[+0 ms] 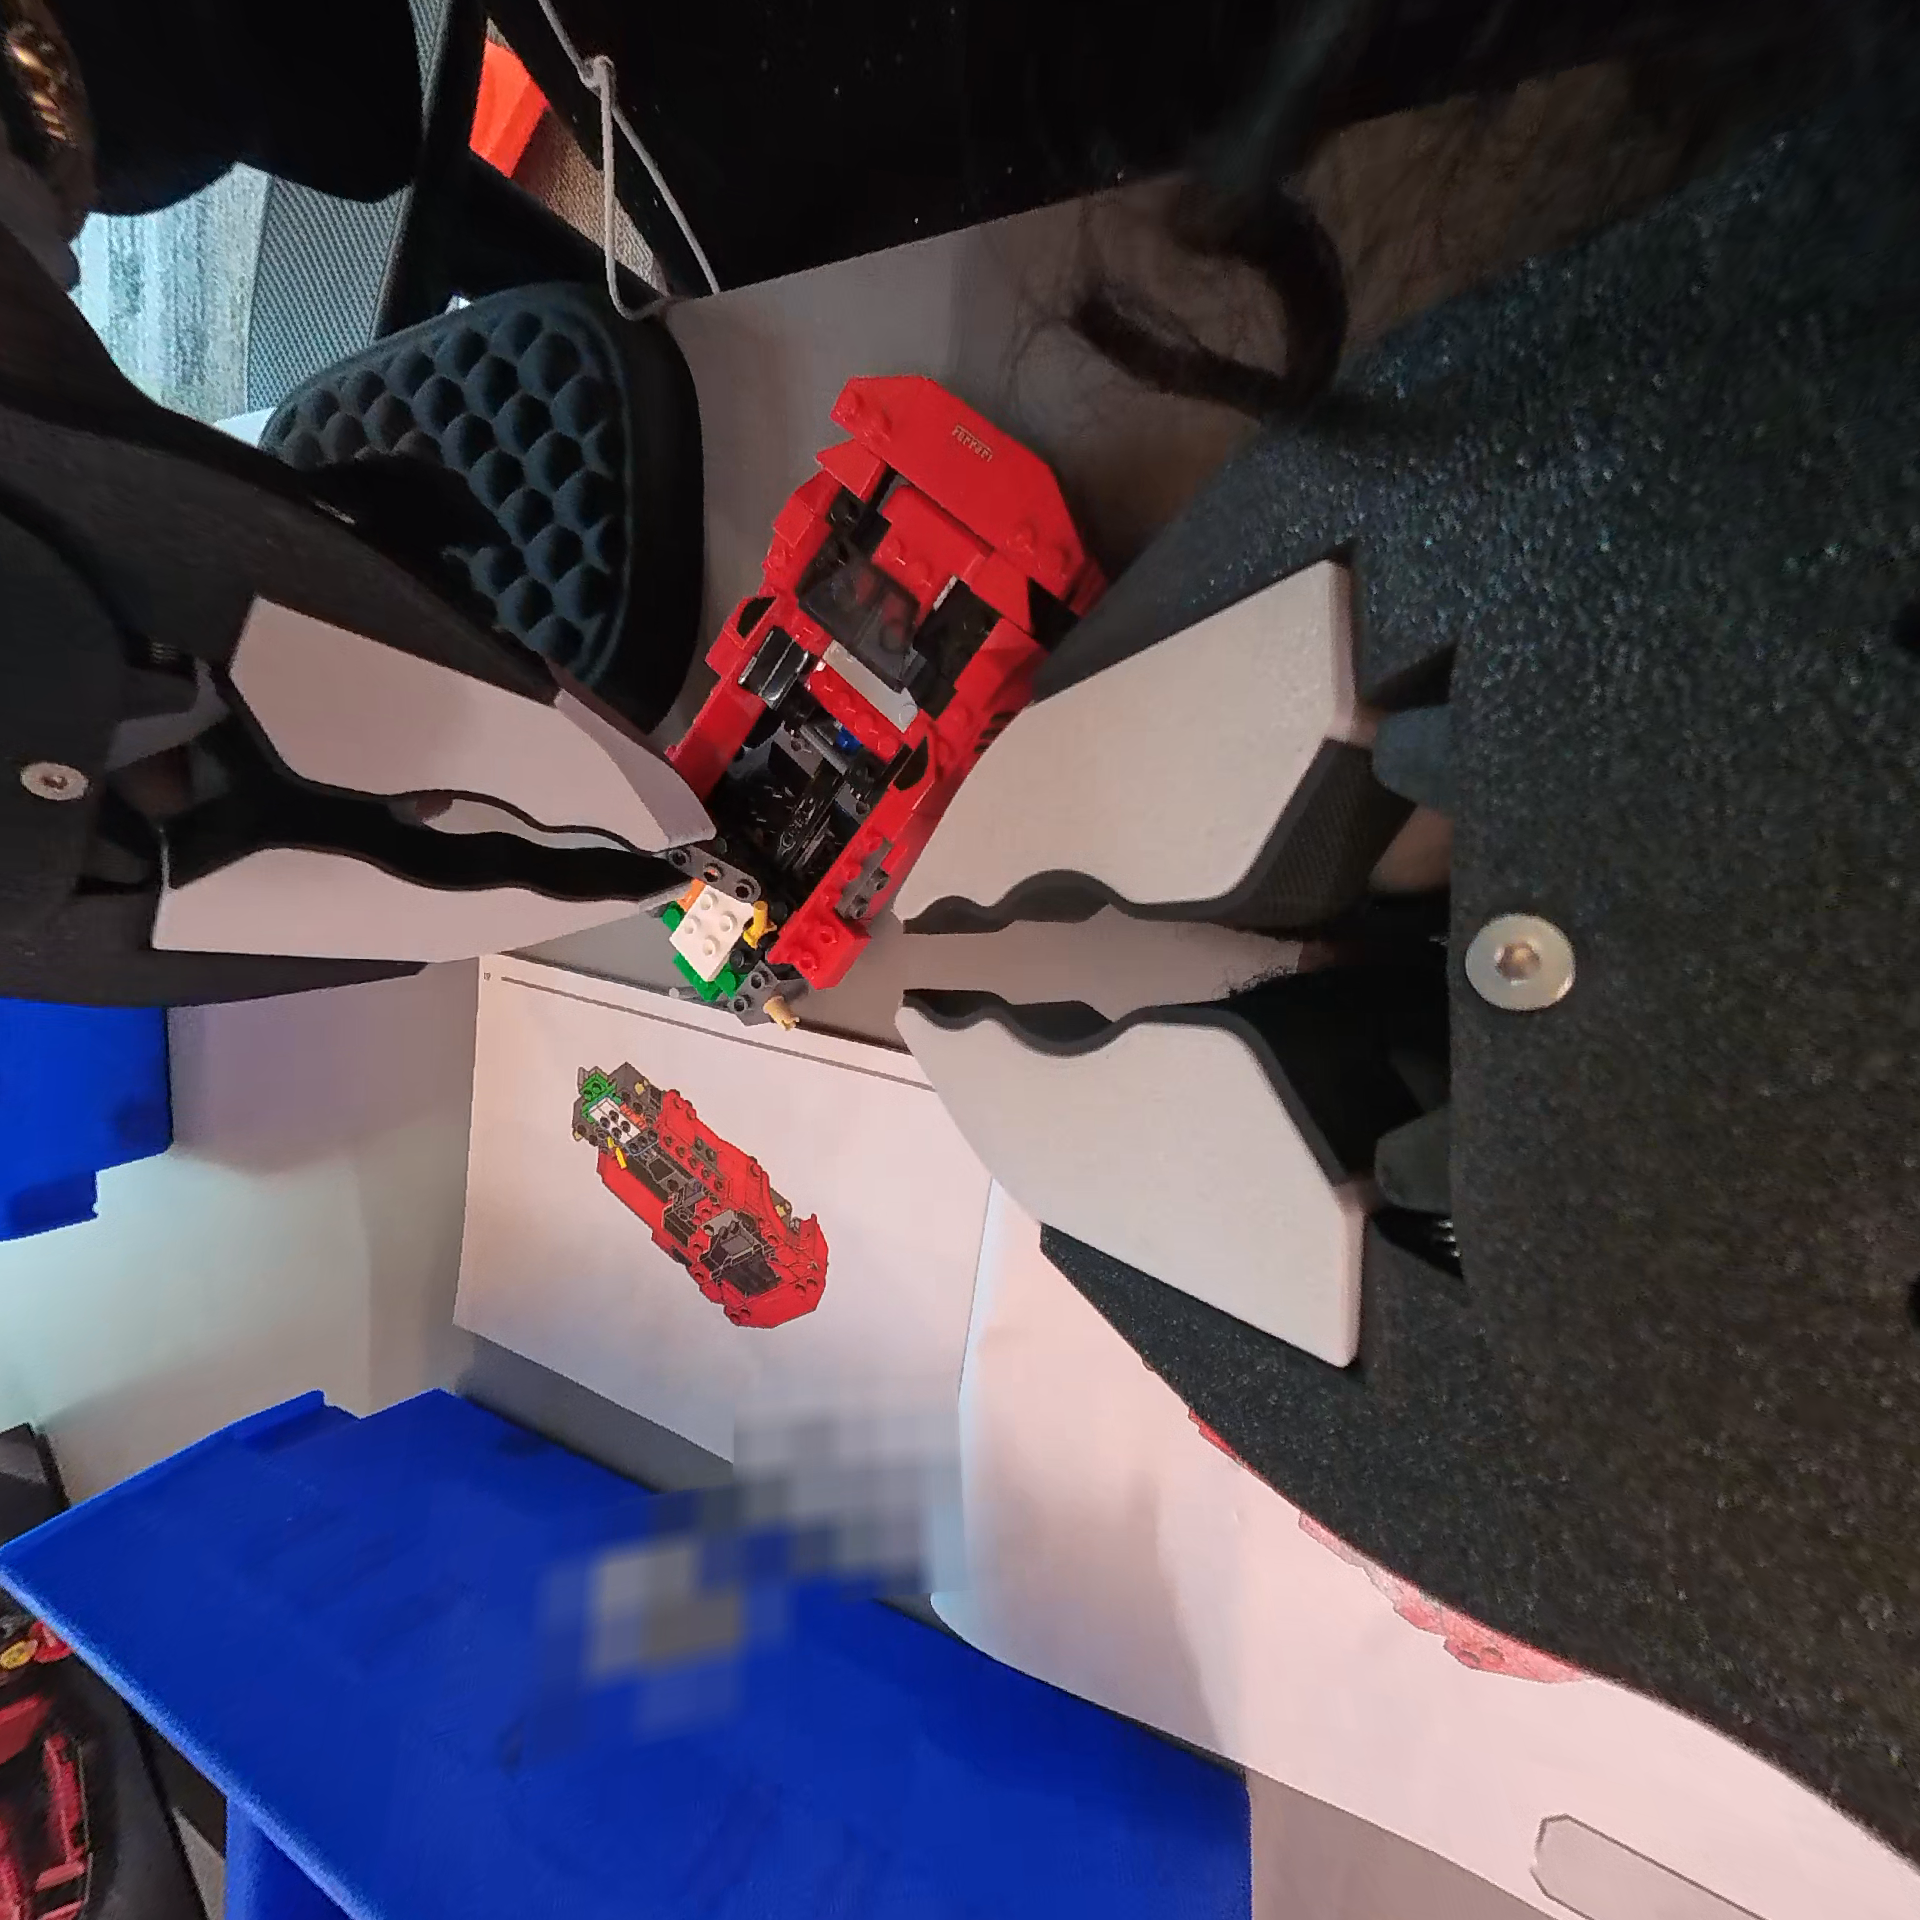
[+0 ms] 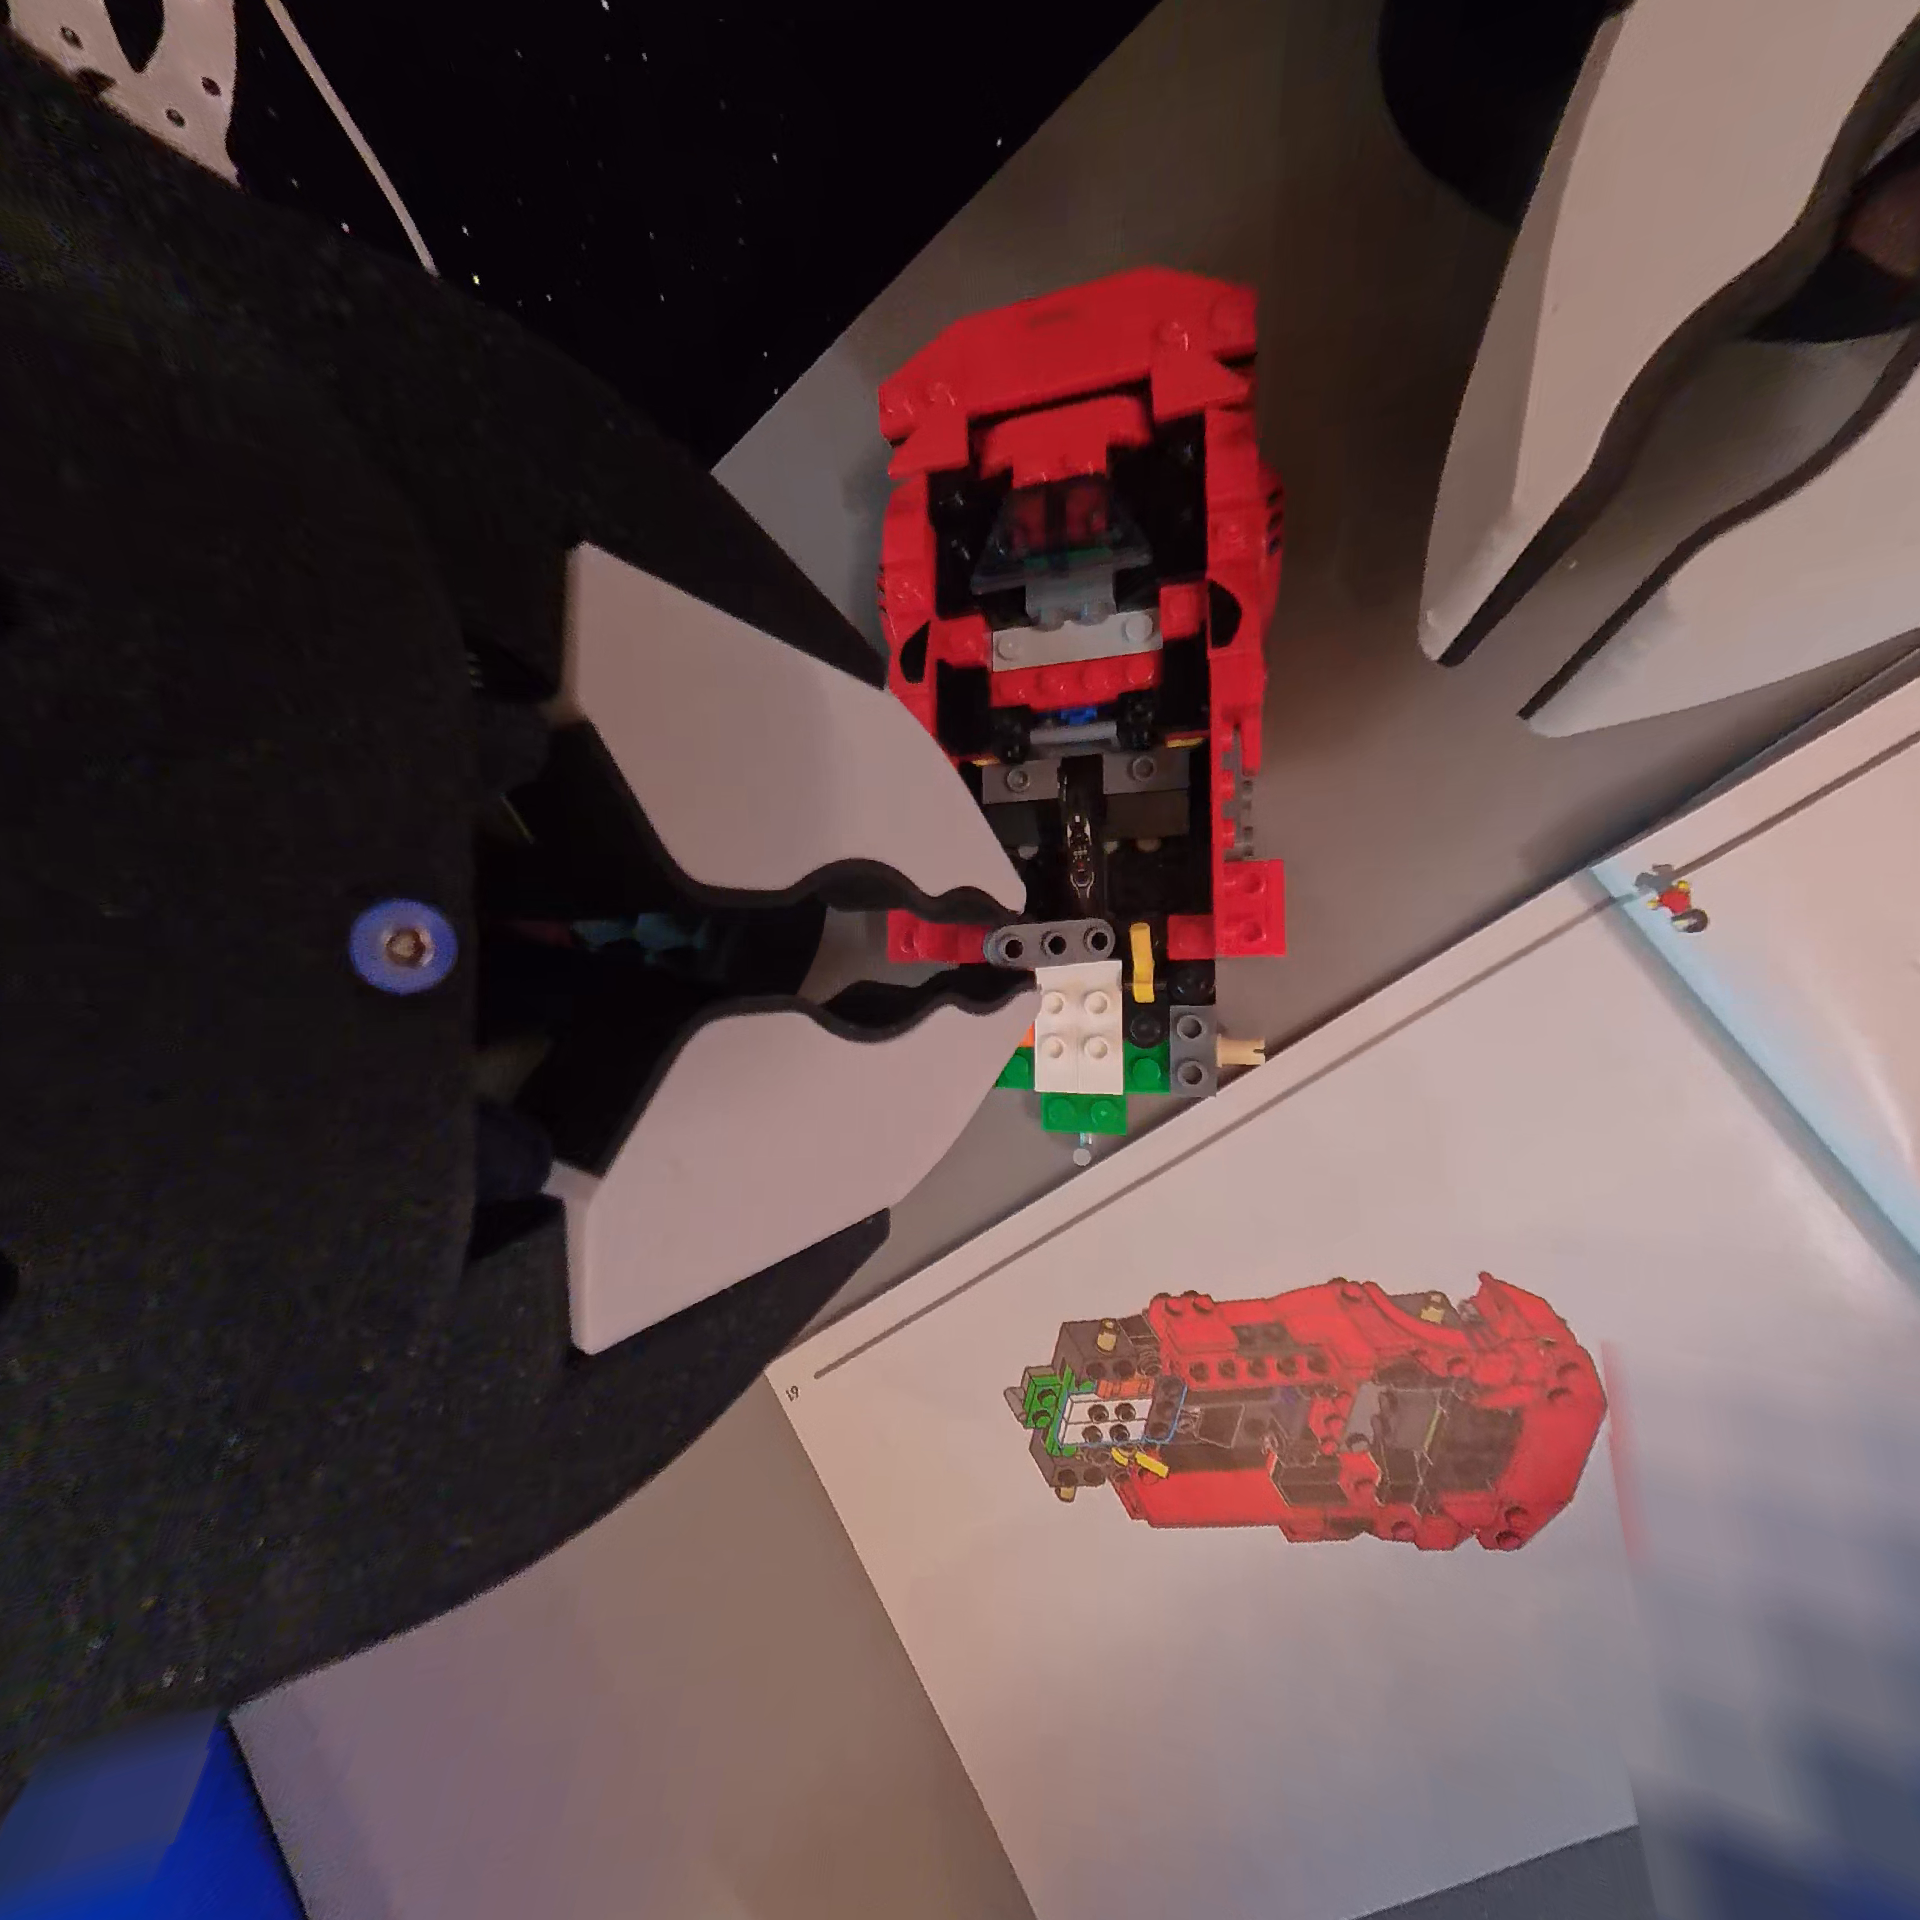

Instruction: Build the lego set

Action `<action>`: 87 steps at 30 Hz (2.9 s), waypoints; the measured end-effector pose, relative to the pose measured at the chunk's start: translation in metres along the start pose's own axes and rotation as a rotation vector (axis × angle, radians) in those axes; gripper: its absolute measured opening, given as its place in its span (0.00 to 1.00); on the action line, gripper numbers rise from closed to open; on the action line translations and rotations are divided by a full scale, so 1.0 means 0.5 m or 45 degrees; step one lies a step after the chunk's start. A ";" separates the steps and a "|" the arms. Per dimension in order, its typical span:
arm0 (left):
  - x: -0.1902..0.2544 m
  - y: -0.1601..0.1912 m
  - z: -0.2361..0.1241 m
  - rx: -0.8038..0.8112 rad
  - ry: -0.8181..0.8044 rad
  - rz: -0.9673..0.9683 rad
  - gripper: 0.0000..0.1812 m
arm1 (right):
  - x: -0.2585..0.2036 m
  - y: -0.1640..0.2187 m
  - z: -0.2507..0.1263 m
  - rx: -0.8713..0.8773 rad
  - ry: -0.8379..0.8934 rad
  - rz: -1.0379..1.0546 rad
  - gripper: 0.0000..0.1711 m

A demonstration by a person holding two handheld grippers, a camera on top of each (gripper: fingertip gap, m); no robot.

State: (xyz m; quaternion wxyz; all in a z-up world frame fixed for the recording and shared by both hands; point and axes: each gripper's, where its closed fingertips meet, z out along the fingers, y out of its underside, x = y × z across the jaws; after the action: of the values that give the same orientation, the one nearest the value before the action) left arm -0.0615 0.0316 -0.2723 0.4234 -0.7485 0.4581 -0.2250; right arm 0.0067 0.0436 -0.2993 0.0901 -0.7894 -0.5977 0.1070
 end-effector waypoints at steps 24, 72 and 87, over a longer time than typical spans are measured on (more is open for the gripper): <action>0.004 0.007 0.006 -0.035 0.011 0.015 0.06 | -0.001 -0.001 0.009 -0.051 0.073 -0.022 0.05; 0.002 0.004 0.002 -0.014 0.016 -0.005 0.05 | -0.029 0.000 -0.010 -0.036 -0.263 -0.226 0.10; 0.002 0.003 0.001 -0.011 0.010 0.005 0.05 | -0.042 0.010 0.030 -0.157 -0.153 -0.232 0.06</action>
State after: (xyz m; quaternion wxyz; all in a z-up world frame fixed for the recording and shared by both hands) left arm -0.0613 0.0303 -0.2740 0.4186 -0.7485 0.4624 -0.2252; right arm 0.0016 0.0222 -0.3139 0.0148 -0.7279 -0.6769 0.1084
